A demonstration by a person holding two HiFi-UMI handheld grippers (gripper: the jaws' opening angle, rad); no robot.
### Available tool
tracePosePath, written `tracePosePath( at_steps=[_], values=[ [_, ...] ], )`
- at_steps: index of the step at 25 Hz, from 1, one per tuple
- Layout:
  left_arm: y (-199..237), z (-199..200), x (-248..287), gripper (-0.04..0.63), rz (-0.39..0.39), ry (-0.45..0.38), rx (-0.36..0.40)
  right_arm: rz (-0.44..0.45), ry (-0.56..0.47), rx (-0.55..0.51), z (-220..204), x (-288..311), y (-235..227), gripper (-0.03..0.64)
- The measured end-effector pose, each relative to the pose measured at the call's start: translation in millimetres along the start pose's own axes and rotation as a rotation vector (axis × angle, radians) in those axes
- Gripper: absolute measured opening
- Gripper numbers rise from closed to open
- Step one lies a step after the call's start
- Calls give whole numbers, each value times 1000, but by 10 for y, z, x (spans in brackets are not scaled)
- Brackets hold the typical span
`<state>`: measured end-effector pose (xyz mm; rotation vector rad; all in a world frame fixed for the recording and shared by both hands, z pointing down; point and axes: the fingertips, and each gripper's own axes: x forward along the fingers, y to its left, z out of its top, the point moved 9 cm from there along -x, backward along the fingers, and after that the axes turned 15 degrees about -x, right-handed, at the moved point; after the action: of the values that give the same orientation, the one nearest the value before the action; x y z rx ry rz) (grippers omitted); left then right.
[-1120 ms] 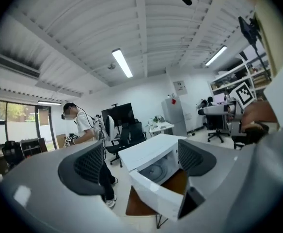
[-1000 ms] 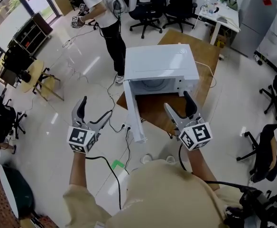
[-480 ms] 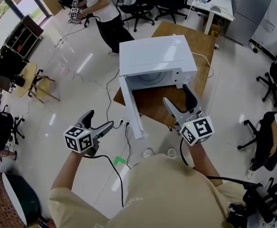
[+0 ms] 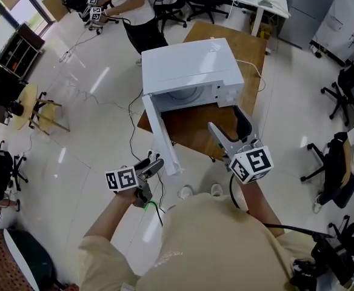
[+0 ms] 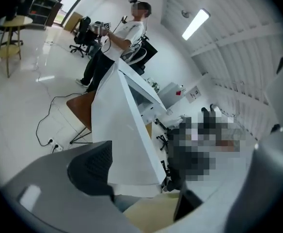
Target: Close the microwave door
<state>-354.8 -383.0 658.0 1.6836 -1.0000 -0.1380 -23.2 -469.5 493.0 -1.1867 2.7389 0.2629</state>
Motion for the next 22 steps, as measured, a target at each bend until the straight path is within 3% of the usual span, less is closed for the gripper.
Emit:
tracePosePath(
  at_steps=[6,10,19,22],
  values=[
    [114,-173,269,307,-46,31,-77,-29,8,-2,-36,-60,-83,367],
    [146,-217,372,206,-37,25,-90,-40,22,-7,-44,-96,-106,367],
    [44,-289,658,195,-45,-6,-185,-61,34,-2,-72,-170,-166,365],
    [-12,-299,815,185,-41,-5,-250,-58,31,-18,-66,-203,-212,365]
  ],
)
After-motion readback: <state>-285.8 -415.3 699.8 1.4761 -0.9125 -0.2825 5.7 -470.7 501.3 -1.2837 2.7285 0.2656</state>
